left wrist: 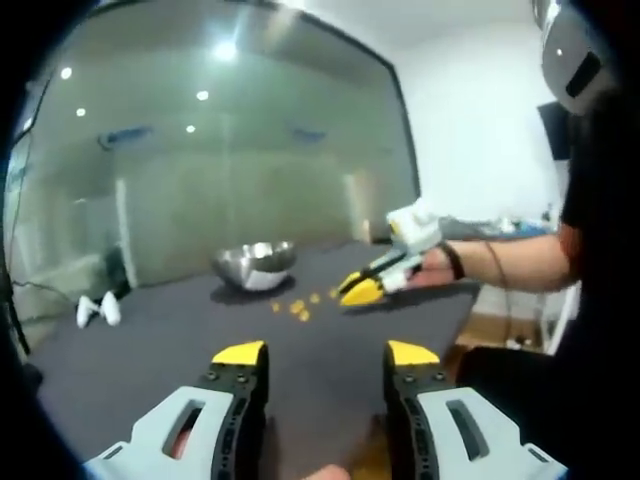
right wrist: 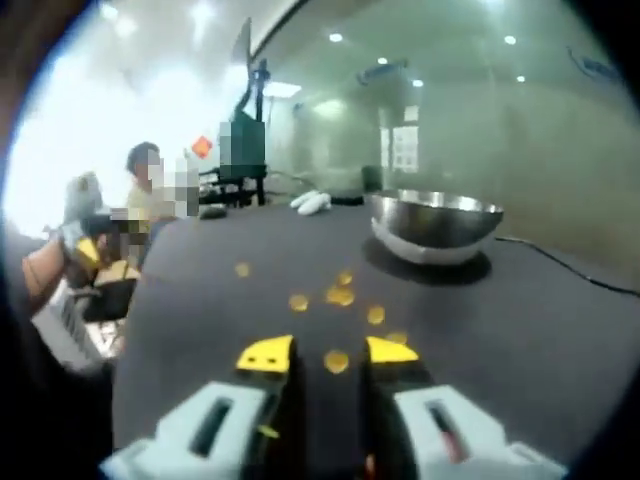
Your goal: Pick up the QQ candy scattered on the table and place it into the stainless steel bowl on the table
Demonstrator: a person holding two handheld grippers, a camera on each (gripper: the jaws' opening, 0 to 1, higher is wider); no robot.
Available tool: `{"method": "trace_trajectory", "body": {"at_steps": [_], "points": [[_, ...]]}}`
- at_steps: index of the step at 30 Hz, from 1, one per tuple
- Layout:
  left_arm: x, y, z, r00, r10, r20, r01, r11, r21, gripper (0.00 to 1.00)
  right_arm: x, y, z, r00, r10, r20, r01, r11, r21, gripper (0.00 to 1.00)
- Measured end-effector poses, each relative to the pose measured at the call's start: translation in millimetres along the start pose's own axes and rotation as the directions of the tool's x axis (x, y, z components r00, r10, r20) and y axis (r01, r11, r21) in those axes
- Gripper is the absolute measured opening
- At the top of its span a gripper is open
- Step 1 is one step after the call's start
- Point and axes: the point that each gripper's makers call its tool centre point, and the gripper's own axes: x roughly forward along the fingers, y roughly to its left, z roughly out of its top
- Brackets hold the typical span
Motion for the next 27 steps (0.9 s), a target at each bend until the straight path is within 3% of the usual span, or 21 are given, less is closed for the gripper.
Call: {"method": "trace_trajectory", "body": {"at_steps": [4, 5, 10, 21, 27], "points": [[-3.3, 5.2, -1.2, 1.0, 0.013, -0.005, -0.013, 1.0, 0.002, 0.47, 5.2, 12.5, -8.3, 0.999, 0.037, -0.026, -0.037, 0.999, 0.0, 0.26], [-3.6, 5.2, -1.1, 1.0, 0.012, -0.004, -0.012, 1.0, -0.001, 0.47, 5.2, 10.9, -6.8, 1.0, 0.019, -0.015, -0.019, 0.999, -0.035, 0.25], [-3.0, 5.1, -4.5, 1.0, 0.014, -0.017, -0.014, 1.0, 0.008, 0.47, 3.8, 5.0, -7.1, 1.0, -0.013, -0.022, 0.012, 1.0, -0.027, 0.11], [-1.1, 2.2, -0.5, 1.0, 0.002, -0.001, -0.002, 1.0, 0.006, 0.47, 2.4, 6.2, -6.4, 1.0, -0.012, -0.018, 0.012, 1.0, -0.021, 0.1], [-1.7, 1.5, 0.1, 1.0, 0.0, -0.001, 0.001, 1.0, 0.009, 0.47, -9.6, 2.6, 17.5, 0.998, -0.022, 0.066, 0.02, 0.999, 0.029, 0.1]]}}
